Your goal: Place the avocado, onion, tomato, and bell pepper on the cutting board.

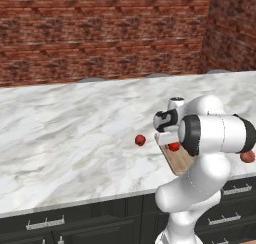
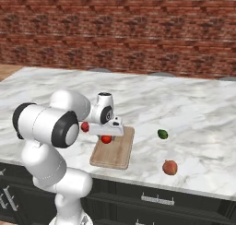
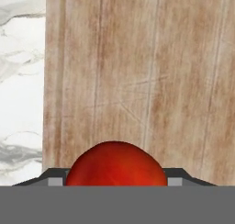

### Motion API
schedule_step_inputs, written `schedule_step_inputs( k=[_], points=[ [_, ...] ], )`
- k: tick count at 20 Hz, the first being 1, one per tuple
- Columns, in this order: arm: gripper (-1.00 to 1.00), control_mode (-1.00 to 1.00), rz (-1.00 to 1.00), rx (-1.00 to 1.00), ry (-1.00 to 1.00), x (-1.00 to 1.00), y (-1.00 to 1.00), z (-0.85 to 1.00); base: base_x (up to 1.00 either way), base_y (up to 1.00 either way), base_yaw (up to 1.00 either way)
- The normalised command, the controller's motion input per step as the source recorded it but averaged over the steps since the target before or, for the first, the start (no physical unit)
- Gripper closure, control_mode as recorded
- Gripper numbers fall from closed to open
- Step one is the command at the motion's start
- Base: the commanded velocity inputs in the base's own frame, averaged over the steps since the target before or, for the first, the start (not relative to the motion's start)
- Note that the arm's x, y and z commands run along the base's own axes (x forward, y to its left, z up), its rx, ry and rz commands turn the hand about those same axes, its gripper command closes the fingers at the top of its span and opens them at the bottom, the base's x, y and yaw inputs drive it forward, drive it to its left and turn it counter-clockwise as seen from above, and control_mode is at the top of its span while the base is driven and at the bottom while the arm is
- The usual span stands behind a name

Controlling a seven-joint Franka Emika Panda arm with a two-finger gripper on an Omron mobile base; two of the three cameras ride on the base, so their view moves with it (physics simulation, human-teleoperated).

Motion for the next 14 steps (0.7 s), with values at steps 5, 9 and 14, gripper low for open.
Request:
schedule_step_inputs(
  k=[5, 9, 14],
  points=[
    [-1.0, -1.0, 0.06, 0.0, 0.01, 0.01, 0.0, -0.23, 0.0, 0.0, 0.0],
    [-1.0, -1.0, 0.07, 0.0, 0.01, -0.01, -0.08, -0.15, 0.0, 0.0, 0.0],
    [-1.0, -1.0, 0.08, 0.0, 0.0, 0.0, -0.05, -0.01, 0.0, 0.0, 0.0]
  ],
)
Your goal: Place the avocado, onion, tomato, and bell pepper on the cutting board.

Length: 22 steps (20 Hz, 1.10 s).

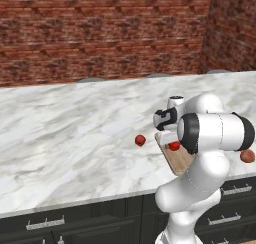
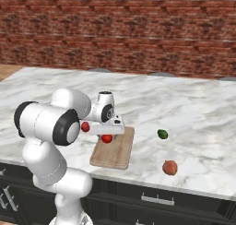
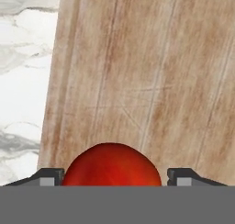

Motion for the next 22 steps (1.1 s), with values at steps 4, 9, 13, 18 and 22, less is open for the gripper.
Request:
schedule_step_inputs(
  k=[4, 9, 13, 18, 22],
  points=[
    [-1.0, -1.0, 0.02, 0.0, 0.0, 0.0, 0.0, 0.0, 0.0, 0.0, 0.0],
    [-1.0, -1.0, 0.0, 0.0, 0.0, 0.0, 0.0, 0.08, 0.0, 0.0, 0.0],
    [-1.0, -1.0, 0.0, 0.01, 0.0, 0.0, 0.0, 0.31, 0.0, 0.0, 0.0],
    [-1.0, -1.0, 0.0, 0.0, -0.03, 0.0, 0.0, 0.48, 0.0, 0.0, 0.0],
    [-1.0, -1.0, 0.0, 0.0, -0.03, 0.0, 0.08, 0.6, 0.0, 0.0, 0.0]
  ],
)
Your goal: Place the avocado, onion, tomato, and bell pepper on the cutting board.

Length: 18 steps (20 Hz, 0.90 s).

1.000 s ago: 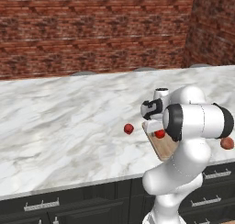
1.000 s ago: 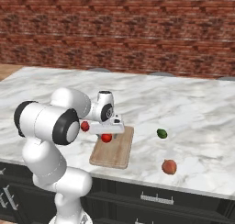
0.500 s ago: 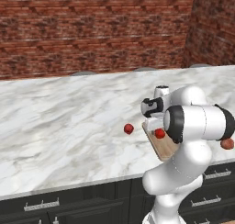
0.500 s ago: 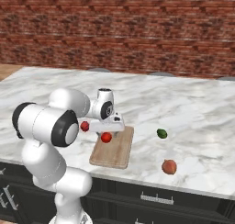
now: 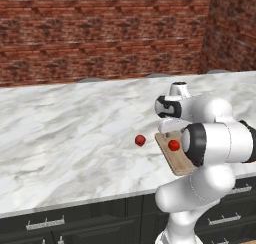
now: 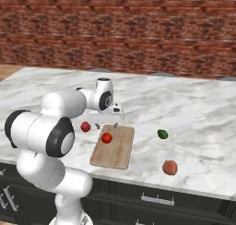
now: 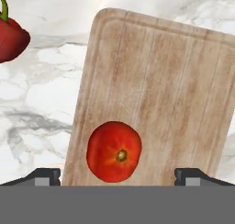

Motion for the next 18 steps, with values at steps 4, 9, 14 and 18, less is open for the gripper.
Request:
schedule_step_inputs(
  k=[4, 9, 14, 18],
  points=[
    [-1.0, -1.0, 0.0, 0.01, 0.0, 0.0, 0.2, 0.57, 0.0, 0.0, 0.0],
    [-1.0, -1.0, 0.0, 0.05, 0.01, 0.01, 0.25, 0.52, 0.0, 0.0, 0.0],
    [-1.0, -1.0, 0.0, 0.06, 0.03, 0.0, 0.35, 0.32, 0.0, 0.0, 0.0],
    [-1.0, -1.0, 0.0, 0.0, 0.0, 0.0, 0.49, 0.12, 0.0, 0.0, 0.0]
  ],
)
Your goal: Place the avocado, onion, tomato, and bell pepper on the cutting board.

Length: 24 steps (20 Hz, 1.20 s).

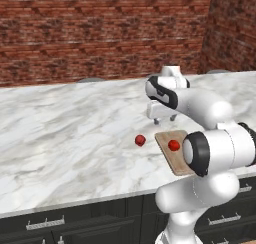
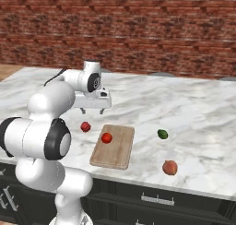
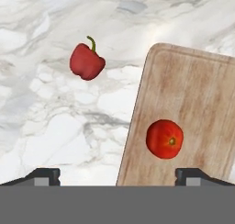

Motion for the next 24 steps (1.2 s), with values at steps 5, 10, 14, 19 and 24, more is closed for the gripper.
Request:
schedule_step_inputs(
  k=[5, 10, 14, 19, 24],
  points=[
    [-1.0, -1.0, 0.0, -0.01, 0.06, 0.0, 0.58, 0.01, 0.0, 0.0, 0.0],
    [-1.0, -1.0, -0.07, -0.03, 0.0, 0.0, 0.43, 0.0, 0.0, 0.0, 0.0],
    [-1.0, -1.0, -0.12, -0.02, 0.0, 0.03, 0.31, -0.04, 0.0, 0.0, 0.0],
    [-1.0, -1.0, -0.12, -0.01, 0.0, 0.13, 0.07, -0.16, 0.0, 0.0, 0.0],
    [-1.0, -1.0, -0.11, 0.0, 0.01, 0.16, 0.0, -0.2, 0.0, 0.0, 0.0]
  ],
)
